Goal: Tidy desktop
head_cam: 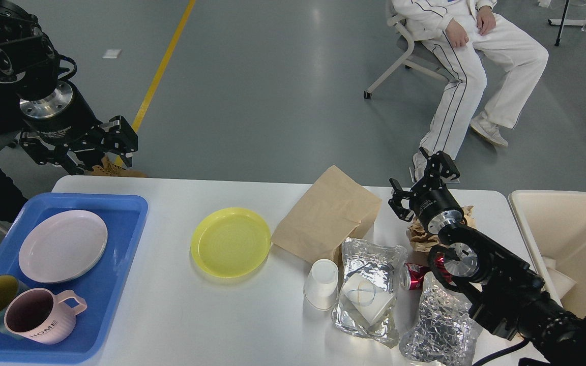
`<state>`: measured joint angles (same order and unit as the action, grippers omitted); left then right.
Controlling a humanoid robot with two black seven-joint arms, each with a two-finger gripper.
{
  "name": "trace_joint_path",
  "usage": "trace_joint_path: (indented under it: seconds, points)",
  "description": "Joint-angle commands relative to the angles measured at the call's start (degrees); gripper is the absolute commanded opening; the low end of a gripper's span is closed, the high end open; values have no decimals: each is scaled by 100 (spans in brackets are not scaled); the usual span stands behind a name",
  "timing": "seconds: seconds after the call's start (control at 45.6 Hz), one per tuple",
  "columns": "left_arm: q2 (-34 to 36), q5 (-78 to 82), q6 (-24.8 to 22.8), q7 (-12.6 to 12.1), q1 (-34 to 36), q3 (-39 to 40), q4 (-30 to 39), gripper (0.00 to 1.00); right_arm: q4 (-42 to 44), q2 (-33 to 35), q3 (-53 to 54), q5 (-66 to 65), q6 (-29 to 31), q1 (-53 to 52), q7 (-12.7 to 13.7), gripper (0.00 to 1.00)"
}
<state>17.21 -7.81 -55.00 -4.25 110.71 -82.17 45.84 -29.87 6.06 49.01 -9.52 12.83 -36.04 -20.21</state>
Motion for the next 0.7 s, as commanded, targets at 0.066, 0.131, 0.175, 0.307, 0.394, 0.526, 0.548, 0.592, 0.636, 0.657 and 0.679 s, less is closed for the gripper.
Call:
trace_joint_path:
  seconds: [0.066,0.131,0.175,0.307,0.394,0.526,0.548,0.592,0.636,0.657,0.679]
  points:
    - [-42,-2,0,29,38,52,-93,96,7,0,-5,-6,0,0,0,100]
    - [-86,-10,0,55,21,130,-102,96,7,0,-5,2,0,0,0,100]
    - [-147,-19,0,55,12,218,-119,96,7,0,-5,-6,0,0,0,100]
    - [-446,42,0,-24,-119,307,-347,96,7,0,-5,-6,0,0,0,100]
    - [-543,51,376,-41,-313,254,-392,96,7,0,-5,-6,0,0,0,100]
    - [-525,60,490,-41,-541,254,-401,96,7,0,-5,2,0,0,0,100]
    - [-517,60,499,-41,-585,254,-409,96,7,0,-5,-6,0,0,0,100]
    - [-490,60,517,-41,-682,263,-409,96,7,0,-5,2,0,0,0,100]
    - [-481,60,613,-41,-813,263,-479,96,7,0,-5,2,0,0,0,100]
    - [-481,60,692,-41,-901,280,-541,96,7,0,-5,2,0,0,0,100]
    - [-481,69,788,-41,-989,289,-602,96,7,0,-5,2,0,0,0,100]
